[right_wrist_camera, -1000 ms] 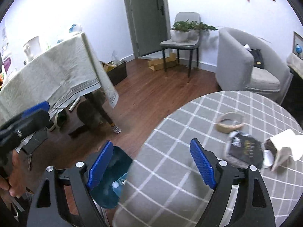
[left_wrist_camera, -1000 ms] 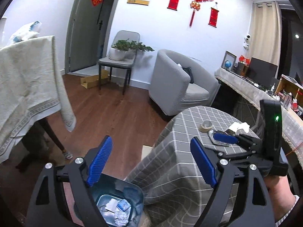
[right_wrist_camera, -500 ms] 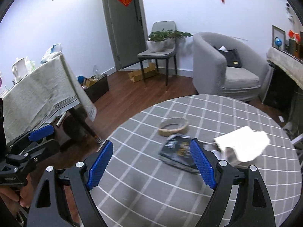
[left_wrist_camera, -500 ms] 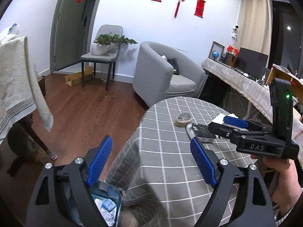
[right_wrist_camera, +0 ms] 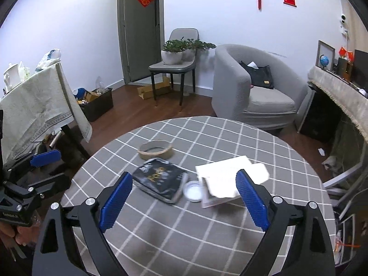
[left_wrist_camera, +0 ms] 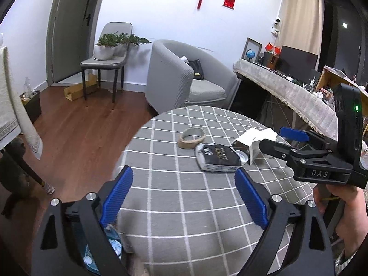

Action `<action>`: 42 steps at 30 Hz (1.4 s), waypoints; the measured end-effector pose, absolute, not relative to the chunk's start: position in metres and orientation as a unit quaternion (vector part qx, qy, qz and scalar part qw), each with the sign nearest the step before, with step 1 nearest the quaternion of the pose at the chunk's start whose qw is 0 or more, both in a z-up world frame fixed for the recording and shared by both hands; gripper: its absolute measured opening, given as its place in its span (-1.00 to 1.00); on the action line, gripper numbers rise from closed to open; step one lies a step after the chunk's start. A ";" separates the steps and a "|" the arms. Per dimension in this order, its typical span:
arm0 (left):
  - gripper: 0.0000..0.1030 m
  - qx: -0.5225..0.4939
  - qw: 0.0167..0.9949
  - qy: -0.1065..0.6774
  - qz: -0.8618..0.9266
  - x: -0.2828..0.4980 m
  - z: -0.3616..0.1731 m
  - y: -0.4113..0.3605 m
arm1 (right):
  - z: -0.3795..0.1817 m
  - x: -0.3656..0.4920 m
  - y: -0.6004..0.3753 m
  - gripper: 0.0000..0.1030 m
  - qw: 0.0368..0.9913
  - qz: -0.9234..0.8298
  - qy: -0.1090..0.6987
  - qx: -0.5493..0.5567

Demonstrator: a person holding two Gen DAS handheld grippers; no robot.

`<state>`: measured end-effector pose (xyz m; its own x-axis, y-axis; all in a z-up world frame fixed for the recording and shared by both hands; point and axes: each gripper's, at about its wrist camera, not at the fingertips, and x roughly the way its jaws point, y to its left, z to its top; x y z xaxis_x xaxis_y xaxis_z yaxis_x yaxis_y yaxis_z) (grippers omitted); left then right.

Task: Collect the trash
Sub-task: 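Move both tools back over the table toward the remaining items, then grasp the white paper tissue box with the right gripper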

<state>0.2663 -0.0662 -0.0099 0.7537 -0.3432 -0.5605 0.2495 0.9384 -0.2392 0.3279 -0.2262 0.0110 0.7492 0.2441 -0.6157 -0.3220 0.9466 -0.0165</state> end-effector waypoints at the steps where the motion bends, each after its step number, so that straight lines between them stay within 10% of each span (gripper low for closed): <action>1: 0.79 -0.074 0.933 0.314 -0.161 0.268 -0.011 -0.069 | 0.011 0.330 -0.229 0.84 0.932 0.155 0.322 -0.064; 34: 0.83 -0.038 0.907 0.386 -0.164 0.310 -0.037 -0.135 | -0.022 0.390 -0.276 0.93 0.906 0.203 0.365 -0.068; 42: 0.83 -0.013 0.896 0.412 -0.166 0.322 -0.046 -0.152 | -0.030 0.399 -0.275 0.51 0.898 0.224 0.375 -0.048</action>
<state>0.3216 -0.1523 -0.0457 0.6064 -0.3070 -0.7335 0.2863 0.9449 -0.1588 0.3989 -0.2745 -0.0303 0.6177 0.3668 -0.6957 -0.4394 0.8946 0.0815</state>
